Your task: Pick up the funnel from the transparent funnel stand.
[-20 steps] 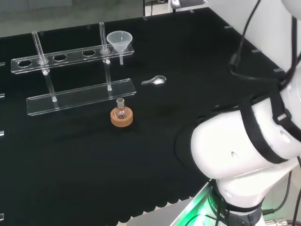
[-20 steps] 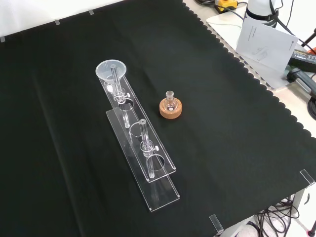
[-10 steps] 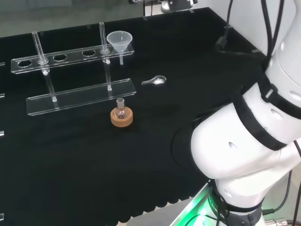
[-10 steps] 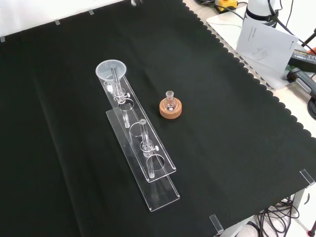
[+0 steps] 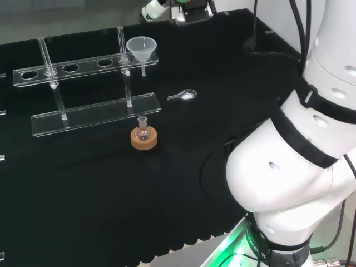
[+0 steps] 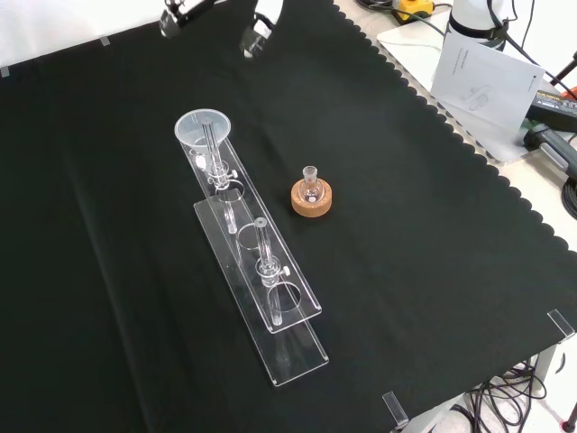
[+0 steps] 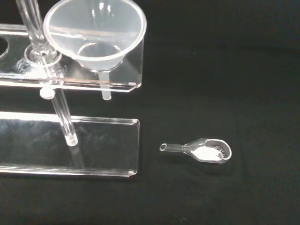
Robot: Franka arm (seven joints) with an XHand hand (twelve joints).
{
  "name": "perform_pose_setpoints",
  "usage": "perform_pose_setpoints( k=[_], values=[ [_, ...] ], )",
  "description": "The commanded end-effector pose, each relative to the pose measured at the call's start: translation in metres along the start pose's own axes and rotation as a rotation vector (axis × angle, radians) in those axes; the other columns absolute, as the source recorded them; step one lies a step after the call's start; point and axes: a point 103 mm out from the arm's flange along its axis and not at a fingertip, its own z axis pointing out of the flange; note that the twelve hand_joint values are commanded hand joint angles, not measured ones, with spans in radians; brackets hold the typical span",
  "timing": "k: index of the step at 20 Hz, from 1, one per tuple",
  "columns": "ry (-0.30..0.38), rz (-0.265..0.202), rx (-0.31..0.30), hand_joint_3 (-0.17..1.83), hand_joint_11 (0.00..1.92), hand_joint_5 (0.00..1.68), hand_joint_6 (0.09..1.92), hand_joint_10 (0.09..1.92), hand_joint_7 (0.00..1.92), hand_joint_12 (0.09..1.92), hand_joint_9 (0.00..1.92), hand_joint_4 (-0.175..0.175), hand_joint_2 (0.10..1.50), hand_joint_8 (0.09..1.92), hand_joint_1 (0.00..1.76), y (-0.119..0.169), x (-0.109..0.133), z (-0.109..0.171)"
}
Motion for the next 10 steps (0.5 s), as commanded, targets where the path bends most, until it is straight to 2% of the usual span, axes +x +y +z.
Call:
perform_pose_setpoints(
  k=[1, 10],
  values=[
    [-0.044, -0.016, 0.07, 0.22, 0.15, 0.13, 0.09, 0.75, 0.01, 1.49, 0.17, 0.024, 0.87, 0.56, 0.39, 0.02, 0.026, 0.015],
    [-0.111, -0.025, 0.139, 0.19, 0.22, 0.11, 0.09, 0.79, 0.0, 1.52, 0.12, 0.029, 0.79, 0.49, 0.52, 0.041, 0.045, 0.03]
  ],
)
